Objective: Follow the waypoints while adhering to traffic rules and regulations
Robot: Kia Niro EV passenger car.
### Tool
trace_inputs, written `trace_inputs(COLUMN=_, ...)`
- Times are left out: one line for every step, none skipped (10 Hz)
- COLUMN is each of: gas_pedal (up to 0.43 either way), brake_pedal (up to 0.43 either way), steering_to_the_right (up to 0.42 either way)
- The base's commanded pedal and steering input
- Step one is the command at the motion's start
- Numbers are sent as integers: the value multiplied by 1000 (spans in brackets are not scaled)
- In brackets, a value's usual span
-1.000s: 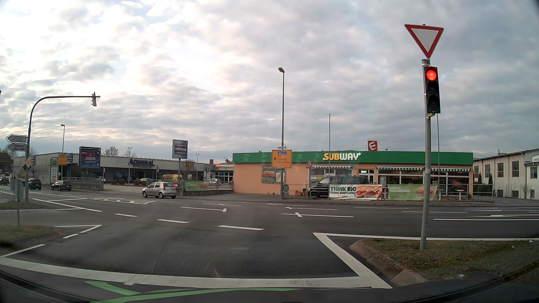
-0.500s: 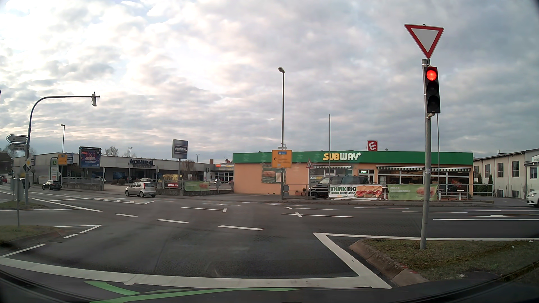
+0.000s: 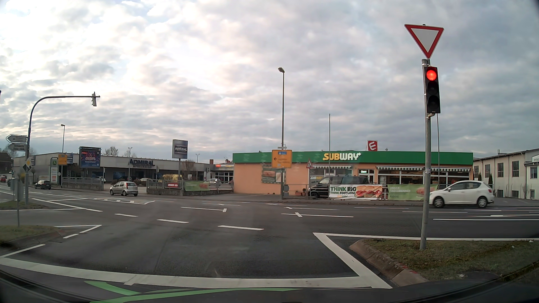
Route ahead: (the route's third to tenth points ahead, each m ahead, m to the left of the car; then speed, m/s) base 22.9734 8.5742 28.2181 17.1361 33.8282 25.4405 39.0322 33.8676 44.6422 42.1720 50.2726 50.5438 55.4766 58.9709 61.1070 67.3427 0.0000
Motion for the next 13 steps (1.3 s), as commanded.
trace_inputs(gas_pedal=0, brake_pedal=317, steering_to_the_right=37)
trace_inputs(gas_pedal=0, brake_pedal=317, steering_to_the_right=37)
trace_inputs(gas_pedal=0, brake_pedal=323, steering_to_the_right=37)
trace_inputs(gas_pedal=0, brake_pedal=323, steering_to_the_right=37)
trace_inputs(gas_pedal=0, brake_pedal=317, steering_to_the_right=36)
trace_inputs(gas_pedal=0, brake_pedal=317, steering_to_the_right=37)
trace_inputs(gas_pedal=0, brake_pedal=323, steering_to_the_right=37)
trace_inputs(gas_pedal=0, brake_pedal=323, steering_to_the_right=37)
trace_inputs(gas_pedal=0, brake_pedal=323, steering_to_the_right=37)
trace_inputs(gas_pedal=0, brake_pedal=323, steering_to_the_right=37)
trace_inputs(gas_pedal=0, brake_pedal=323, steering_to_the_right=37)
trace_inputs(gas_pedal=0, brake_pedal=323, steering_to_the_right=37)
trace_inputs(gas_pedal=0, brake_pedal=323, steering_to_the_right=37)
